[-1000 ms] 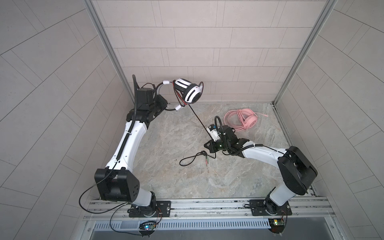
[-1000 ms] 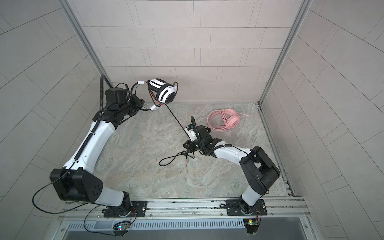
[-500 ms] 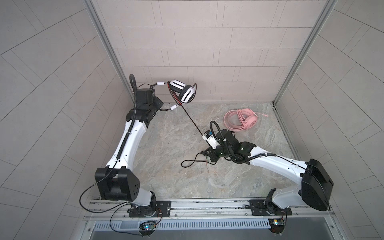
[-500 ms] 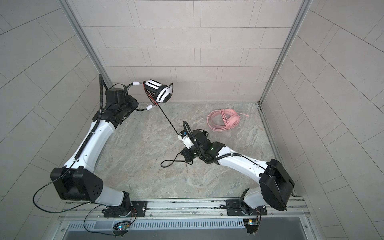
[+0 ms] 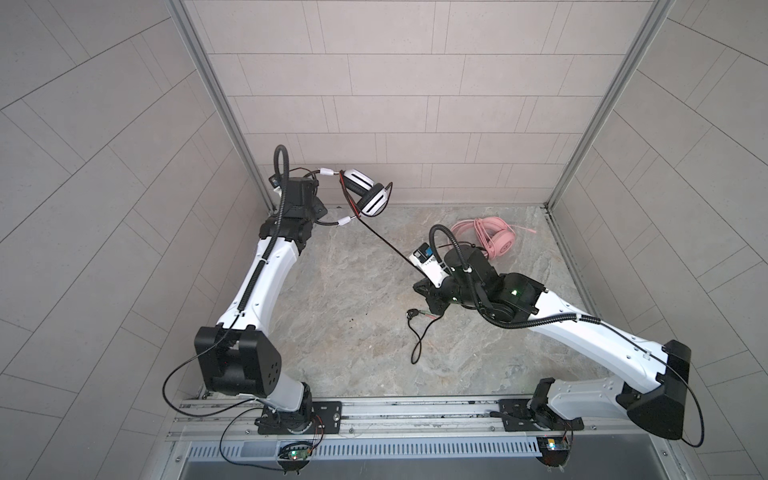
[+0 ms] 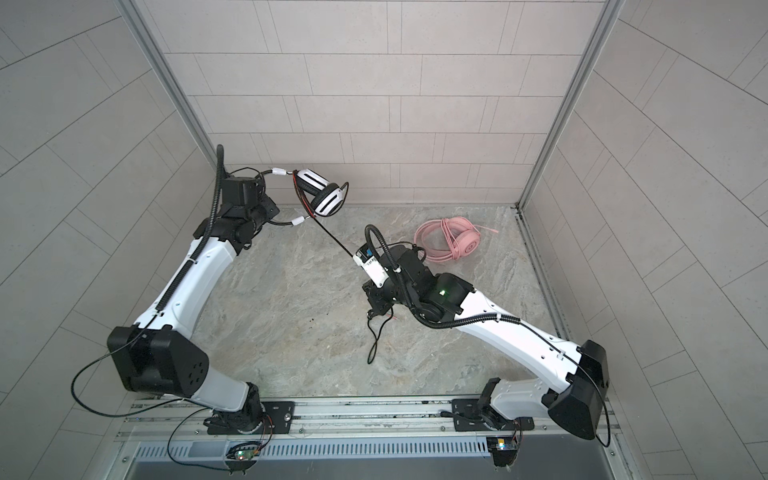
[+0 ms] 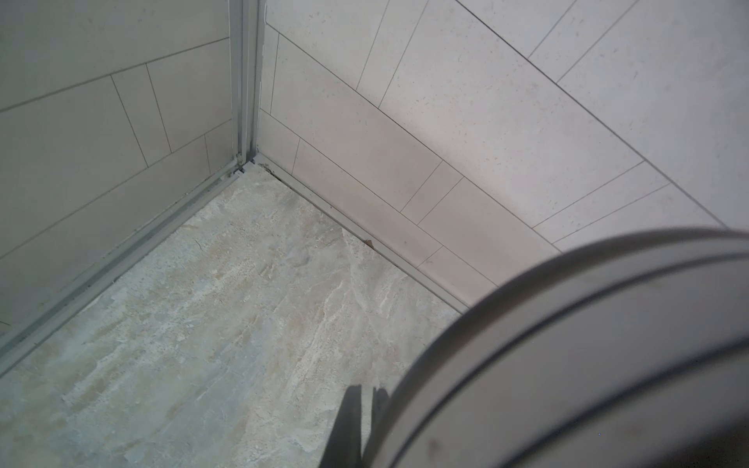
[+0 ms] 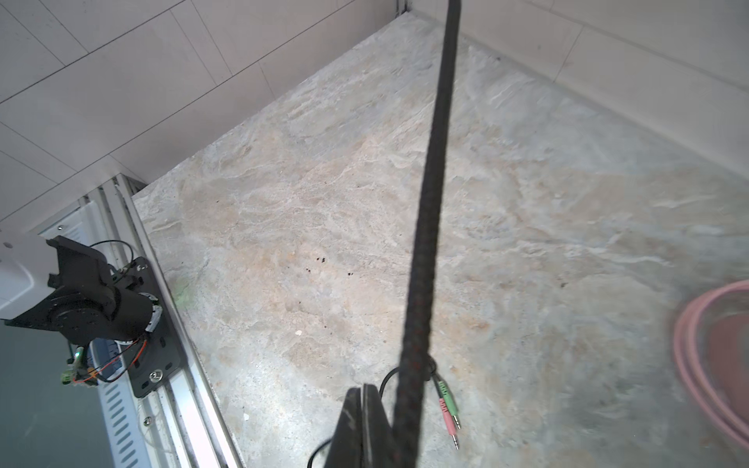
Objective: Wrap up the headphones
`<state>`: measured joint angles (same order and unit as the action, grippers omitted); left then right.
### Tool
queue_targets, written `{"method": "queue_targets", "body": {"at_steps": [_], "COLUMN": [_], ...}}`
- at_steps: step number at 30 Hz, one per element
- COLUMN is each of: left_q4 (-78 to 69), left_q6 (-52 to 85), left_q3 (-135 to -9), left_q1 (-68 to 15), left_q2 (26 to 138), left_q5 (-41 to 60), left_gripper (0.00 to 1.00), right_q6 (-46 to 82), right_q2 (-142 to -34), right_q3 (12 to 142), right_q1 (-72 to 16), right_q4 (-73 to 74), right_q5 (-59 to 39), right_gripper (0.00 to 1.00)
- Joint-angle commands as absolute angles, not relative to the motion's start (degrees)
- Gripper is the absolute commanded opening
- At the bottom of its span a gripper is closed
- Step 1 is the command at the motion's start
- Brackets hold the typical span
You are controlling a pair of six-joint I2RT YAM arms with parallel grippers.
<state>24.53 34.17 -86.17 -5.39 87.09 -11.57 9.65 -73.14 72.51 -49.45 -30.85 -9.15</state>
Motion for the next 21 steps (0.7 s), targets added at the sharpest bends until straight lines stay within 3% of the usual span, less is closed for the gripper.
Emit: {"method": "queue_targets", "body": {"at_steps": [1,4,8,14,21], "left_q4": [24.6,25.3,30.9,36.0,40.4], "left_q6": [25.1,18.6,17.1,9.8,3.9], "left_q3": [-88.2,-86.5,-86.8,-87.9,-88.1], "left_q1": [-8.9,-12.9,-14.9,-20.7,-22.5], "left_q2": [86.2,85.8,85.4,85.3,83.9], "left_q5": [-20.3,-24.8,-18.6,-17.2,-1.7], "left_gripper": [0.0,0.0,0.0,0.0,0.0], "right_q6": [4.5,1.6,-1.2,-3.0,-2.8], "right_q2": [-71.4,-71.6,-72.4,-75.2,-80.4], "right_q3": [77.7,82.4,88.2,96.9,103.6], "right_q1": [-49.8,-49.7,-49.3,-46.9,-40.1], "right_q4": [-39.0,-41.8,-43.6,-45.5,-46.1], "right_q5": [-2.8,1.1,6.6,8.7,5.7], "right_gripper": [0.04,0.05,0.05,0.04,0.03]}}
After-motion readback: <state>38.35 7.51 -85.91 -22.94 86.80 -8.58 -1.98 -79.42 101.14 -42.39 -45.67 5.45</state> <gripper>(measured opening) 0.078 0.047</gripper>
